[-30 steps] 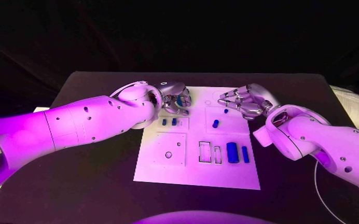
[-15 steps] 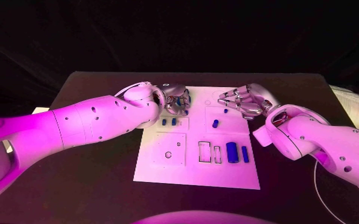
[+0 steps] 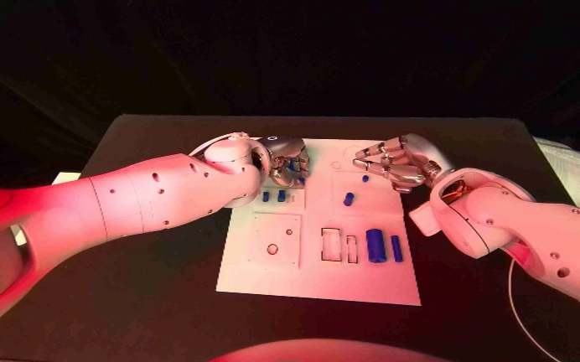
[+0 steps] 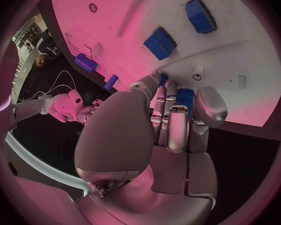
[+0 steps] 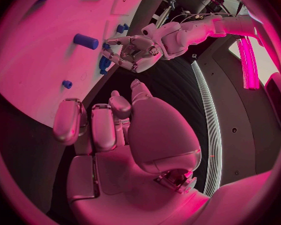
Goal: Assemble the parts on the task board
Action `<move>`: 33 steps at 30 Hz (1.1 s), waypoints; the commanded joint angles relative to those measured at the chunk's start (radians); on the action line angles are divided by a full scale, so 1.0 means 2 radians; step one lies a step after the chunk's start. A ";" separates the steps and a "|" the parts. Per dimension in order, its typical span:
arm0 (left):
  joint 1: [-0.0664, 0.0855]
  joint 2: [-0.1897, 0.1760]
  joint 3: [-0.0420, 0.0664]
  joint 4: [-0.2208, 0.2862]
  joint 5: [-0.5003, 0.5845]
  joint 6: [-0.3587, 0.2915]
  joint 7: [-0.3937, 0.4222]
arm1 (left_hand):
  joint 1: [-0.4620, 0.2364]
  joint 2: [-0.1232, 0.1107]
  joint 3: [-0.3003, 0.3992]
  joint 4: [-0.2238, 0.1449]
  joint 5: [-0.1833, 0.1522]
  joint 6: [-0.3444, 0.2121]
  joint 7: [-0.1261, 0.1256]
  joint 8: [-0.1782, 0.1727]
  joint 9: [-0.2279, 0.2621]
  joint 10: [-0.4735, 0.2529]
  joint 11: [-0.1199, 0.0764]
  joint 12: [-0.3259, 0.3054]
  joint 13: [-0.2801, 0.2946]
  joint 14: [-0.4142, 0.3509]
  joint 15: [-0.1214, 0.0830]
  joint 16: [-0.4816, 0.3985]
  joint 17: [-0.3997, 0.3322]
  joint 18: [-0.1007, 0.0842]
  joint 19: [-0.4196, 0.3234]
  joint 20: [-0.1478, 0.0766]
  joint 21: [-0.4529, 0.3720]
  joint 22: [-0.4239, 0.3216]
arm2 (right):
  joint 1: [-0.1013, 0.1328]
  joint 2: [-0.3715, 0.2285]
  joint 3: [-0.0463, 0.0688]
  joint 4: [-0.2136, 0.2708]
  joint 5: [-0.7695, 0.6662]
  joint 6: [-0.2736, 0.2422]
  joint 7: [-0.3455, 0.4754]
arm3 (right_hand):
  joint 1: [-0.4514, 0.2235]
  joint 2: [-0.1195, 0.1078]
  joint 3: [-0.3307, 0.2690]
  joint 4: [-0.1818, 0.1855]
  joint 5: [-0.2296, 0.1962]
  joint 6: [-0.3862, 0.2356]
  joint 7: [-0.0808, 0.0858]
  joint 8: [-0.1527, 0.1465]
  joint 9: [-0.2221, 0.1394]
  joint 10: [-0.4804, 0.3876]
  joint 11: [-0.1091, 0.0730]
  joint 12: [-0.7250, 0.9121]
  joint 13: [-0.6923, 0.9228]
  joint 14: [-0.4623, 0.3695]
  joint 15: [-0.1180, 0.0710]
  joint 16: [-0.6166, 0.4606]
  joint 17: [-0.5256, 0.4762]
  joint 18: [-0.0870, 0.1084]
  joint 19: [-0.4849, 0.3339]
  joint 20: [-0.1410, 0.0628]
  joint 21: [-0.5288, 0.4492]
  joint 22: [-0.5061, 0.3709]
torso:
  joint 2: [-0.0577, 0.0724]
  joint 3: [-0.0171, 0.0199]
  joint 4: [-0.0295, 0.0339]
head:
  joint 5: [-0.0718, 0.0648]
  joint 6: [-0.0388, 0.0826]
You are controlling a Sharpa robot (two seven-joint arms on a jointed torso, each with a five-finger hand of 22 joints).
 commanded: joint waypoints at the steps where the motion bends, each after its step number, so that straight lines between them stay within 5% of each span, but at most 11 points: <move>1: -0.002 0.003 0.000 0.001 -0.004 0.015 -0.008 | 0.001 -0.003 0.008 -0.002 0.003 0.006 0.000 -0.002 -0.001 0.006 0.000 -0.003 -0.001 0.022 -0.004 0.003 -0.001 -0.009 0.003 0.000 0.004 0.002 | 0.000 0.000 0.000 0.000 0.000 0.003 0.005 | 0.003 0.002 -0.001 -0.002 0.002 -0.004 -0.001 -0.001 0.000 -0.004 0.000 -0.003 -0.001 0.010 0.000 -0.003 0.000 0.009 -0.004 0.000 -0.003 0.000 | 0.000 -0.0005 0.0000 | 0.000 0.001; 12: -0.004 0.005 0.000 0.000 -0.006 0.023 -0.031 | 0.023 0.007 0.064 -0.037 0.003 0.029 0.003 -0.002 -0.002 0.037 -0.004 -0.002 -0.001 0.022 -0.008 0.004 -0.003 -0.012 0.004 -0.004 0.023 0.018 | 0.000 0.001 0.000 0.000 0.000 0.004 0.005 | 0.003 0.003 -0.001 -0.002 0.002 -0.004 -0.001 -0.001 0.000 -0.003 0.001 -0.002 0.000 0.010 0.000 -0.003 0.000 0.009 -0.004 0.000 -0.003 0.000 | 0.000 -0.0005 0.0000 | 0.000 0.001; 23: -0.004 0.005 0.000 0.001 -0.004 0.007 -0.035 | 0.014 0.002 0.118 -0.080 0.002 0.039 0.007 -0.011 -0.006 0.050 -0.001 -0.011 0.004 0.023 -0.005 0.008 -0.004 -0.016 0.005 -0.003 0.047 0.038 | 0.000 0.002 0.000 0.000 0.000 0.004 0.006 | 0.003 0.003 -0.001 -0.002 0.002 -0.004 -0.001 -0.001 0.000 -0.003 0.001 -0.002 0.000 0.010 0.000 -0.003 0.000 0.009 -0.004 0.000 -0.003 -0.001 | 0.000 -0.0003 -0.0002 | 0.000 0.001; 33: -0.005 -0.012 0.007 0.016 0.063 -0.024 -0.019 | 0.001 0.002 0.132 -0.091 0.003 0.043 0.009 -0.015 -0.008 0.053 0.000 -0.016 0.007 0.022 -0.004 0.007 -0.008 -0.016 0.004 -0.002 0.050 0.042 | -0.001 0.002 0.000 -0.001 0.002 0.004 0.006 | 0.003 0.003 -0.001 -0.002 0.002 -0.003 -0.001 0.000 0.000 -0.003 0.001 -0.001 0.000 0.010 0.000 -0.003 0.000 0.009 -0.004 0.000 -0.003 -0.001 | 0.000 -0.0002 0.0008 | -0.001 0.004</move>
